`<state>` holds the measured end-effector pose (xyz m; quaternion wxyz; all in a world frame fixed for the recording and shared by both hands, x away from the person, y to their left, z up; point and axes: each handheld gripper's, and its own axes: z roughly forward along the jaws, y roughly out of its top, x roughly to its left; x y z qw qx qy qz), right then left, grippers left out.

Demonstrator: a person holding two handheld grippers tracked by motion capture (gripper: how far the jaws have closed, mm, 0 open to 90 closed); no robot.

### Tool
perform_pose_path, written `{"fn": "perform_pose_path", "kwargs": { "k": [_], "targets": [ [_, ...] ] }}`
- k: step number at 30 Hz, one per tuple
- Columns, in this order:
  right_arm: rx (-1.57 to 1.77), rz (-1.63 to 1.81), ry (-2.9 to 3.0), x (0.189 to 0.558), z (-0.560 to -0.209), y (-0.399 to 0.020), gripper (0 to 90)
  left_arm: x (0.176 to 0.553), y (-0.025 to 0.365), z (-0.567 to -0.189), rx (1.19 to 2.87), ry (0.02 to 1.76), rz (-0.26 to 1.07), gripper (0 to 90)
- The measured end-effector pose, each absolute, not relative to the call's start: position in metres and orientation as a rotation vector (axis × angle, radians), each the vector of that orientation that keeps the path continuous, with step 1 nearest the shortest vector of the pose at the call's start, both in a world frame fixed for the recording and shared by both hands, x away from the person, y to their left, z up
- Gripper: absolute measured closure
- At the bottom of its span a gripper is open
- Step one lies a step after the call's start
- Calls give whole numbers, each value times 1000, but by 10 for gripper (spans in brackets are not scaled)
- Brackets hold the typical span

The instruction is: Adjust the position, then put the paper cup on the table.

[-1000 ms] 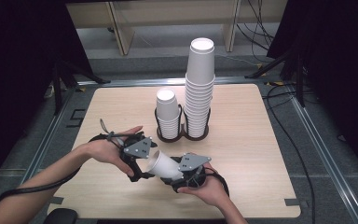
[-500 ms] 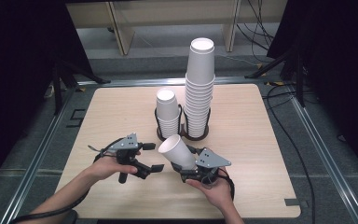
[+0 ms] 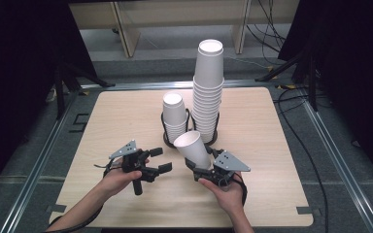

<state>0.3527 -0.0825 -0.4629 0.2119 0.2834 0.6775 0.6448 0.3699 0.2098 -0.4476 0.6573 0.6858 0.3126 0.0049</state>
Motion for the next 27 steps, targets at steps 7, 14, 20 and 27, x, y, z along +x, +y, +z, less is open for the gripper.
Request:
{"fn": "perform_pose_path", "kwargs": {
  "k": [7, 14, 20, 27],
  "targets": [
    [746, 1790, 1873, 354, -460, -80, 240, 367, 213, -440, 1536, 705, 42, 81],
    [746, 1820, 1902, 352, -458, -71, 240, 363, 216, -434, 1522, 712, 69, 80],
    [712, 1841, 1895, 355, -457, -66, 238, 362, 210, -431, 1512, 715, 52, 71],
    [685, 1836, 1895, 358, -456, -68, 238, 367, 201, -428, 1477, 725, 0, 35]
  ]
}}
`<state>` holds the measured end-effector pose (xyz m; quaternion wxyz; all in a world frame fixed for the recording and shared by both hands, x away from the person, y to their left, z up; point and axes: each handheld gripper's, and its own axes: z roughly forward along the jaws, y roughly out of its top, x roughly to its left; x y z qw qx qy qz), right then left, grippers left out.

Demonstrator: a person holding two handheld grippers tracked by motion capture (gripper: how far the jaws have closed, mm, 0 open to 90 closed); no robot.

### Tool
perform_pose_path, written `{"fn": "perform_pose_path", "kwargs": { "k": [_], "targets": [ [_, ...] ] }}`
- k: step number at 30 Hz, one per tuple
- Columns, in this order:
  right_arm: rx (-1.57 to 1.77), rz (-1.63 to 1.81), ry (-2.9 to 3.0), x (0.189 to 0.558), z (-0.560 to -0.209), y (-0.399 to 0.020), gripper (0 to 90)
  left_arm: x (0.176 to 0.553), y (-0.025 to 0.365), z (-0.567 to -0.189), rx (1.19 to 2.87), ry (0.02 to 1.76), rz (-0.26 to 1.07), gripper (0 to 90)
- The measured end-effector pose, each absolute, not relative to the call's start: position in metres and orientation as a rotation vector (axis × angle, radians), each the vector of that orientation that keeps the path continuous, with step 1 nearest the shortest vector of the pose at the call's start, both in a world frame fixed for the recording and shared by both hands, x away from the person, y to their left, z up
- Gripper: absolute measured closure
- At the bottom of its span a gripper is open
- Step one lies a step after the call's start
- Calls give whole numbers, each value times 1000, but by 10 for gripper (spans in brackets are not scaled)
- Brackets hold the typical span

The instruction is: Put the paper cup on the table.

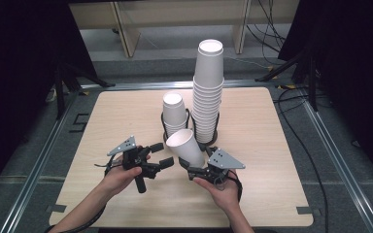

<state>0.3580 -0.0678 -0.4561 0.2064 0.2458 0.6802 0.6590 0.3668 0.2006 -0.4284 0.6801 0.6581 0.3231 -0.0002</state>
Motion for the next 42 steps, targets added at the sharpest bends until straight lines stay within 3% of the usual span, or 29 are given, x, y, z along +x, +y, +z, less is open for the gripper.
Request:
{"fn": "perform_pose_path", "kwargs": {
  "k": [3, 21, 26, 42],
  "targets": [
    [705, 1850, 1893, 355, -454, -68, 238, 369, 194, -424, 1485, 700, 3, 0],
    [697, 1815, 1917, 344, -452, -60, 237, 377, 171, -422, 1461, 720, -8, 0],
    [688, 1821, 1923, 344, -452, -60, 234, 379, 170, -424, 1466, 719, 3, 36],
    [706, 1735, 2021, 343, -456, -62, 147, 369, 169, -422, 1551, 638, 195, 112]
  ]
}}
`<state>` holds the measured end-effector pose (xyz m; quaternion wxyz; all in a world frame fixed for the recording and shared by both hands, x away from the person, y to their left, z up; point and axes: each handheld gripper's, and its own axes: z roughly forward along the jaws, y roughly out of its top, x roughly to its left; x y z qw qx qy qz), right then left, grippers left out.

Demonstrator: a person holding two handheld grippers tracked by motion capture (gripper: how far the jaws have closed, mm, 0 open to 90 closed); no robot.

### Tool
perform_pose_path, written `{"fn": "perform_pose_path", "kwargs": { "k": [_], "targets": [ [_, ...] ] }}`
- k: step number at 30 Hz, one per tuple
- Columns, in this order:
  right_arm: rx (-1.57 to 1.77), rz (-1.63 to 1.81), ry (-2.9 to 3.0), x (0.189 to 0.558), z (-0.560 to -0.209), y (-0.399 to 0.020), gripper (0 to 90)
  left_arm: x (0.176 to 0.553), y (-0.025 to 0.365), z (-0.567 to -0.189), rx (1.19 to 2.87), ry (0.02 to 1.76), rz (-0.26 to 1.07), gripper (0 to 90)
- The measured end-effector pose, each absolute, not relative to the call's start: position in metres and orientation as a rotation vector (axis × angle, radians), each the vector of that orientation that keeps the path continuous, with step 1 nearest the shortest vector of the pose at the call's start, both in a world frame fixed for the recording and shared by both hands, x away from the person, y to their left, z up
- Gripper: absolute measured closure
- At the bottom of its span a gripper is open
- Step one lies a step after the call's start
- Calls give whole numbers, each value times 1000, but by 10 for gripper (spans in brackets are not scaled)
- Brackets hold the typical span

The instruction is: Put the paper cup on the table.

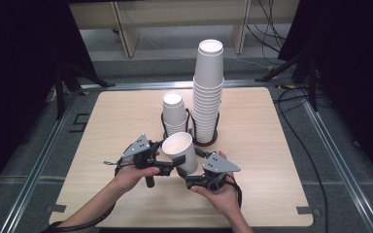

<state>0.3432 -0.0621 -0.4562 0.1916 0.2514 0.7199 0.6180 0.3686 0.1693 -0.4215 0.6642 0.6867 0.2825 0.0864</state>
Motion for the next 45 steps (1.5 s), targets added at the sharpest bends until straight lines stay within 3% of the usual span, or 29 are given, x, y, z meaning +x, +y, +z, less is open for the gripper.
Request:
{"fn": "perform_pose_path", "kwargs": {
  "k": [23, 35, 36, 37, 45],
  "targets": [
    [929, 1586, 1950, 329, -469, -127, 148, 356, 172, -453, 1699, 641, 401, 112],
    [922, 1610, 1896, 335, -476, -132, 148, 355, 161, -469, 1744, 572, 511, 111],
    [949, 1595, 1900, 334, -476, -132, 148, 360, 167, -467, 1785, 538, 718, 110],
    [945, 1590, 1903, 334, -476, -133, 148, 360, 167, -468, 1780, 551, 738, 109],
    [942, 1613, 1890, 335, -478, -133, 148, 362, 168, -471, 1784, 497, 707, 105]
  ]
}}
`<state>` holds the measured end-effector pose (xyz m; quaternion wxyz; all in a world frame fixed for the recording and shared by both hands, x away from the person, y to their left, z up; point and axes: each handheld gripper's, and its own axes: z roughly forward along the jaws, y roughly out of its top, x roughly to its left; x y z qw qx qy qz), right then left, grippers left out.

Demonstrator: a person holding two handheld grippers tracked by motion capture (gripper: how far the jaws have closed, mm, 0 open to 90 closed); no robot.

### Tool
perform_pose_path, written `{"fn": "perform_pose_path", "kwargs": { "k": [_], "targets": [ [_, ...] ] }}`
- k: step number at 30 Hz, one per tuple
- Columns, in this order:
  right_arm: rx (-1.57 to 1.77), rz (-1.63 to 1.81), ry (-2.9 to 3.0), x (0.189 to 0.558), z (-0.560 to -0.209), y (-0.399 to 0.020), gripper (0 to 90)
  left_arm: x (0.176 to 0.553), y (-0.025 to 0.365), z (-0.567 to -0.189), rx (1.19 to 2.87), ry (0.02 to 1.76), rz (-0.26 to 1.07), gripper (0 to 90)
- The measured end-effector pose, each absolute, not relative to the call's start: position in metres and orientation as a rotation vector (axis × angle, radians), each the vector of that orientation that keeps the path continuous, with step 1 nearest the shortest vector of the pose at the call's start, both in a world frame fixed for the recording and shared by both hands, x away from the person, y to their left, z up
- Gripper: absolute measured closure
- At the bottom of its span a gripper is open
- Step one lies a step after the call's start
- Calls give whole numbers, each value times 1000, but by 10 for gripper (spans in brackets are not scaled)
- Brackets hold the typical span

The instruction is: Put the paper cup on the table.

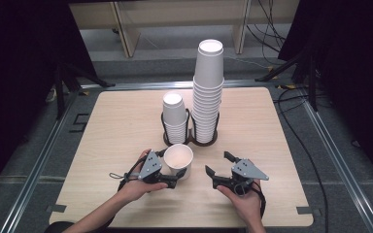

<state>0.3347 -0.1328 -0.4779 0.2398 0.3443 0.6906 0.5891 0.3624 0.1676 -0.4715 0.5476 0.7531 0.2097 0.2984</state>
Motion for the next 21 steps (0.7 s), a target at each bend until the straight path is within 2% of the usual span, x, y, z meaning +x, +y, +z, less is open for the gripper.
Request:
{"fn": "perform_pose_path", "kwargs": {
  "k": [8, 11, 13, 14, 21],
  "targets": [
    [974, 1586, 1888, 333, -478, -133, 147, 364, 169, -471, 1771, 521, 704, 70],
    [967, 1588, 1884, 334, -479, -133, 147, 363, 168, -470, 1771, 490, 611, 4],
    [960, 1573, 1879, 334, -479, -134, 147, 362, 169, -469, 1773, 482, 573, 0],
    [961, 1572, 1877, 334, -479, -134, 147, 357, 166, -471, 1738, 551, 497, 0],
    [972, 1556, 1898, 333, -479, -136, 147, 351, 175, -468, 1734, 542, 510, 0]
  ]
}}
